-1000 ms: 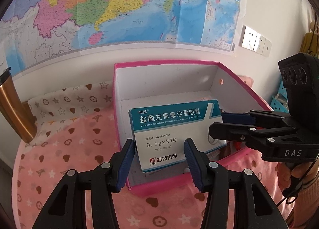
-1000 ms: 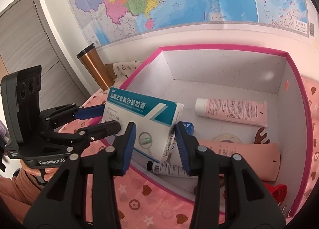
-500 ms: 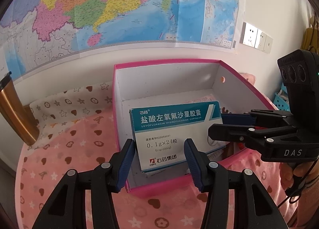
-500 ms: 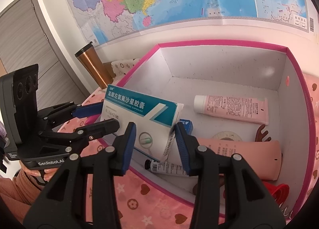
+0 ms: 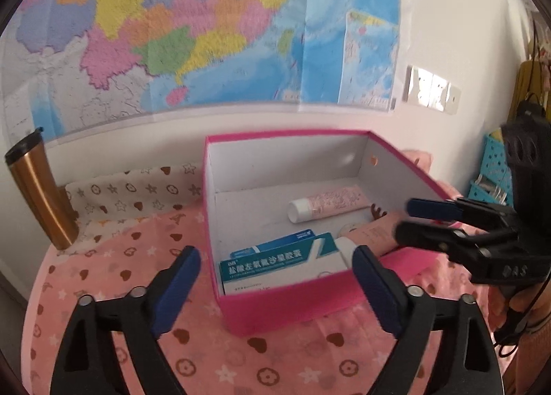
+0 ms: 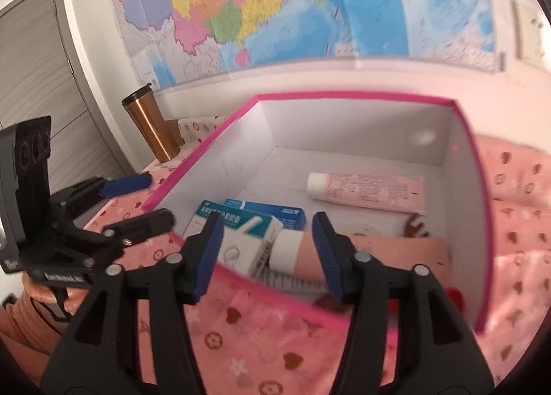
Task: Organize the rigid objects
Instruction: 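Lower the medicine box into the magenta box and open the right gripper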
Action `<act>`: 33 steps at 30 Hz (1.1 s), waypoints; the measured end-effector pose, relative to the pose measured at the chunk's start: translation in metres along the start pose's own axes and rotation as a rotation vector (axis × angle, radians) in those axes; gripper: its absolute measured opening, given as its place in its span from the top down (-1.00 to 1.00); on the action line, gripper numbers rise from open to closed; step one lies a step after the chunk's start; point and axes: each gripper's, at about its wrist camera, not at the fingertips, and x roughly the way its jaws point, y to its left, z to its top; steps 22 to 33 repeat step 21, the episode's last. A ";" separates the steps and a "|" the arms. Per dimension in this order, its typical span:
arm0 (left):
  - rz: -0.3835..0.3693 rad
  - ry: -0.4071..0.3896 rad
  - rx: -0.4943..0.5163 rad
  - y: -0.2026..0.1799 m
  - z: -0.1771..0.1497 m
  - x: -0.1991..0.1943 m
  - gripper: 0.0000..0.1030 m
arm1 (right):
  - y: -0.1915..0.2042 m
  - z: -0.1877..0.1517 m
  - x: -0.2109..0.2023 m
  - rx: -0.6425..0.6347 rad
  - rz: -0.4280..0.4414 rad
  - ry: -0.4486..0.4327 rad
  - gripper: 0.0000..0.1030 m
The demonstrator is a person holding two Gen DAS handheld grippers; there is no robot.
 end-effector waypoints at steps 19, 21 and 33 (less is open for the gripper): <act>0.113 0.006 -0.041 -0.026 -0.058 -0.035 -1.00 | 0.027 -0.086 -0.049 -0.018 -0.224 -0.080 -0.88; 0.124 0.014 -0.045 -0.028 -0.060 -0.035 -1.00 | 0.028 -0.088 -0.049 -0.013 -0.221 -0.075 -0.88; 0.124 0.014 -0.045 -0.028 -0.060 -0.035 -1.00 | 0.028 -0.088 -0.049 -0.013 -0.221 -0.075 -0.88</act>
